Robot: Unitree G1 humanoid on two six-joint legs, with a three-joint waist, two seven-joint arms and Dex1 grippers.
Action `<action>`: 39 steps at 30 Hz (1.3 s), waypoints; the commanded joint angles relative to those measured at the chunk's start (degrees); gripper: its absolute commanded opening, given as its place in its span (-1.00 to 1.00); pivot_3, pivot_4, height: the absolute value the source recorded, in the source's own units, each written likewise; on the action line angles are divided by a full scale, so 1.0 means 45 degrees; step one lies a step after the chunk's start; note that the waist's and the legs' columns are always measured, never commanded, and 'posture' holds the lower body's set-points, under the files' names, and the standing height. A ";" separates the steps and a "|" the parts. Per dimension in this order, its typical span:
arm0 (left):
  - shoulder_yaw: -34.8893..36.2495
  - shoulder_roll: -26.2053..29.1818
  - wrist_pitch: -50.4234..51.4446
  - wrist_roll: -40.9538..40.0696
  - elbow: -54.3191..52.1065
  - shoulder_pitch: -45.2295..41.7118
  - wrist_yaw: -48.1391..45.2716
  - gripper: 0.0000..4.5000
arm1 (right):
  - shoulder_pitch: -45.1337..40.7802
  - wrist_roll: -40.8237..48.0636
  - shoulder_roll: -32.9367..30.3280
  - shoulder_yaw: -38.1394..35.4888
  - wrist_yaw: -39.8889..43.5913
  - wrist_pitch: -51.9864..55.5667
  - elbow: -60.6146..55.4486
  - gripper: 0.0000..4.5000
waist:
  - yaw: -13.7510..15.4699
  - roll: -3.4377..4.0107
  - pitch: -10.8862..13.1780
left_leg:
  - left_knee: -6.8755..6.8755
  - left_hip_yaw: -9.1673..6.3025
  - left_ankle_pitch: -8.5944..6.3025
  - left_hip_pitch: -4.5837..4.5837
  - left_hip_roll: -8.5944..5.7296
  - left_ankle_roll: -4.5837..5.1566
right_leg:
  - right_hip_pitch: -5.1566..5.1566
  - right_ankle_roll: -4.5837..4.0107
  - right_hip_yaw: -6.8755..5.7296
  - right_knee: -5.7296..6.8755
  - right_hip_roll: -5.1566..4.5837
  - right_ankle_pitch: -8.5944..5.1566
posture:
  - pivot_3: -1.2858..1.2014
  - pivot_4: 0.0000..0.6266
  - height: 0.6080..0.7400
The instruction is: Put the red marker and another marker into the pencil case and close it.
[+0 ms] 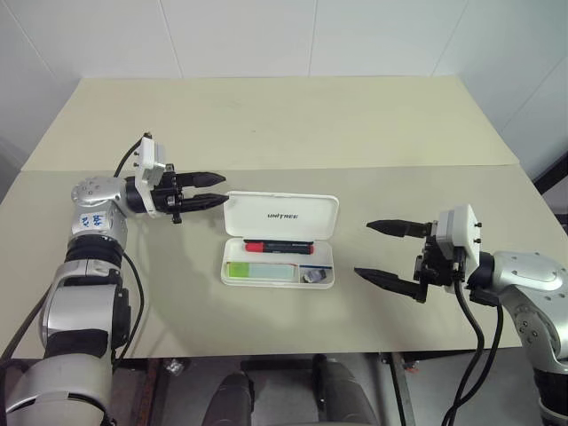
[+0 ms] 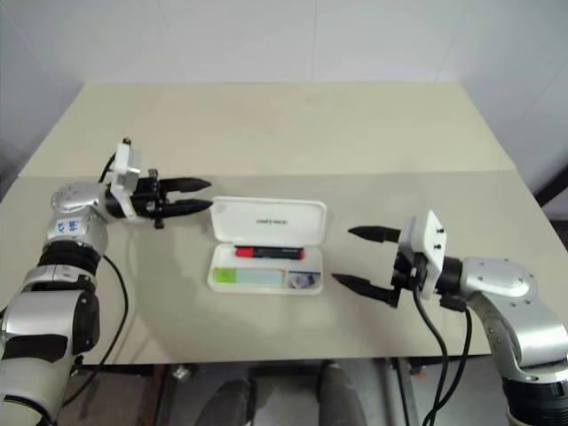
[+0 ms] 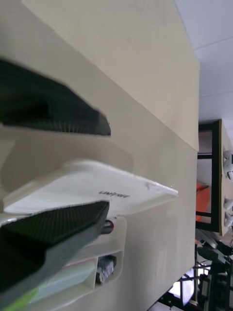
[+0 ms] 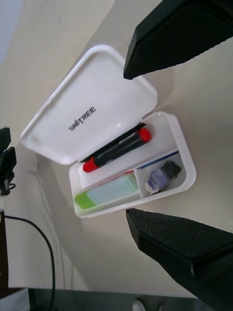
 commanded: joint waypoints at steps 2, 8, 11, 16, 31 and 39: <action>0.0110 0.0170 -0.0633 0.0939 0.1135 -0.0948 0.0492 -0.79 | 0.0163 0.0269 -0.0073 -0.0547 -0.0381 -0.0419 -0.0484 1.00 | -0.0026 0.0000 0.0000 | -0.0002 0.0000 0.0000 0.0003 0.0001 0.0001 | 0.0000 0.0000 0.0001 0.0005 0.0001 0.0000 | 0.03 -0.52 1.00; -0.0513 0.0006 -0.1561 0.2827 0.2232 -0.1625 0.2489 -0.99 | 0.0443 0.0612 -0.0045 -0.0975 -0.0536 -0.0737 -0.0458 1.00 | 0.0018 -0.0004 0.0002 | -0.0001 -0.0001 0.0000 0.0002 0.0000 0.0000 | -0.0001 0.0006 0.0000 0.0009 0.0000 0.0003 | 0.03 -0.52 1.00; -0.0779 -0.0298 -0.1605 0.3512 0.2575 -0.1781 0.2881 -0.99 | 0.0563 0.0818 -0.0134 -0.1282 -0.0475 -0.0824 -0.0393 1.00 | 0.0018 -0.0004 0.0002 | -0.0001 -0.0001 0.0000 0.0002 0.0000 0.0000 | 0.0001 0.0008 0.0000 0.0007 0.0000 0.0004 | 0.03 -0.52 1.00; -0.0698 -0.0906 -0.1486 0.3859 0.2825 -0.1919 0.2307 -0.99 | 0.0668 0.1122 -0.0450 -0.1913 0.0200 -0.1171 0.0327 1.00 | 0.0019 -0.0013 0.0007 | -0.0001 0.0000 0.0000 -0.0003 -0.0002 0.0000 | 0.0002 0.0013 0.0000 0.0002 0.0000 0.0007 | 0.03 -0.52 1.00; -0.0876 -0.1546 -0.1484 0.3136 0.2259 -0.2387 -0.1422 -0.99 | -0.0407 0.1623 -0.2695 -0.2899 0.5067 -0.2772 0.4698 1.00 | -0.0034 -0.0017 0.0013 | 0.0046 0.0002 0.0000 0.0001 -0.0002 0.0001 | 0.0008 0.0022 0.0008 0.0023 0.0002 0.0012 | 0.03 -0.52 1.00; -0.4619 -0.1166 -0.1442 0.0744 0.0186 -0.1518 -0.1455 -0.99 | -0.1422 0.1408 -0.2484 -0.1971 0.5361 -0.2927 0.5342 1.00 | -0.0032 -0.0017 0.0019 | 0.0096 0.0005 -0.0001 -0.0011 -0.0003 -0.0001 | 0.0012 0.0027 0.0021 0.0039 0.0001 0.0015 | 0.03 -0.52 1.00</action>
